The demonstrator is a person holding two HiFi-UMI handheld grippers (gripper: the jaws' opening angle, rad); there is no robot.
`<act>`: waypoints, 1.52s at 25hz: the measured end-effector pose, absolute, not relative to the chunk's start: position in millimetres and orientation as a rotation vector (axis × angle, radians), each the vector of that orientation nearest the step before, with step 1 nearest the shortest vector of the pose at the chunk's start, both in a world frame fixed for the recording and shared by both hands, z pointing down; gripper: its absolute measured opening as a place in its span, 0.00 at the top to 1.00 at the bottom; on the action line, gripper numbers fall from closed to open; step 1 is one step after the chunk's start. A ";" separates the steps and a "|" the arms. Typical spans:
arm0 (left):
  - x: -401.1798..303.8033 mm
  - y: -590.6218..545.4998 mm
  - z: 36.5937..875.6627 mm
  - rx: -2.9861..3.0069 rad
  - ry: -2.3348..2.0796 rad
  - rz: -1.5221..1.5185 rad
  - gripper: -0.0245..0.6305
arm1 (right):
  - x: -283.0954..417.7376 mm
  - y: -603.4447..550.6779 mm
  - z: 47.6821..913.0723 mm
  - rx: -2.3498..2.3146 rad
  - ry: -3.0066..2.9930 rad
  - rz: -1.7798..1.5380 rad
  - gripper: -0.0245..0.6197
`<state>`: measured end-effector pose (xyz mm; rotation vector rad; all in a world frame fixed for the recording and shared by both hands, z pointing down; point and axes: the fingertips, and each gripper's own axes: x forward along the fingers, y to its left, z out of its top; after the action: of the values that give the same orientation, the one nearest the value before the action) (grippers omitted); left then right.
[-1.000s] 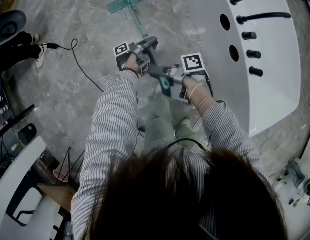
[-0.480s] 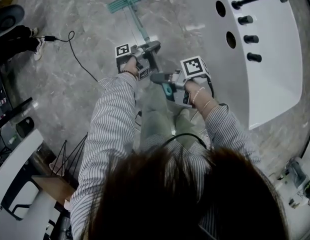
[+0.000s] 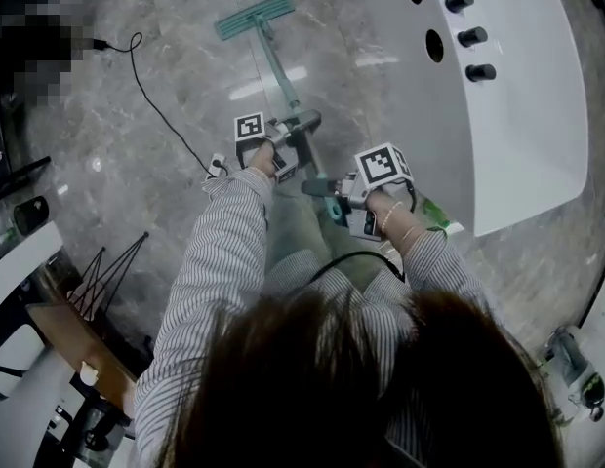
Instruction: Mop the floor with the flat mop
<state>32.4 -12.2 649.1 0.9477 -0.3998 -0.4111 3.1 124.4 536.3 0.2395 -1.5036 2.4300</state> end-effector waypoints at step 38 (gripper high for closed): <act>132.3 214.2 590.2 0.932 -0.332 -0.361 0.81 | 93.7 337.3 469.3 0.123 -1.440 2.508 0.78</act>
<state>132.3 214.2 590.2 0.9318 -0.3316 -0.3608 93.7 337.3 469.3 0.1228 -1.4401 2.5078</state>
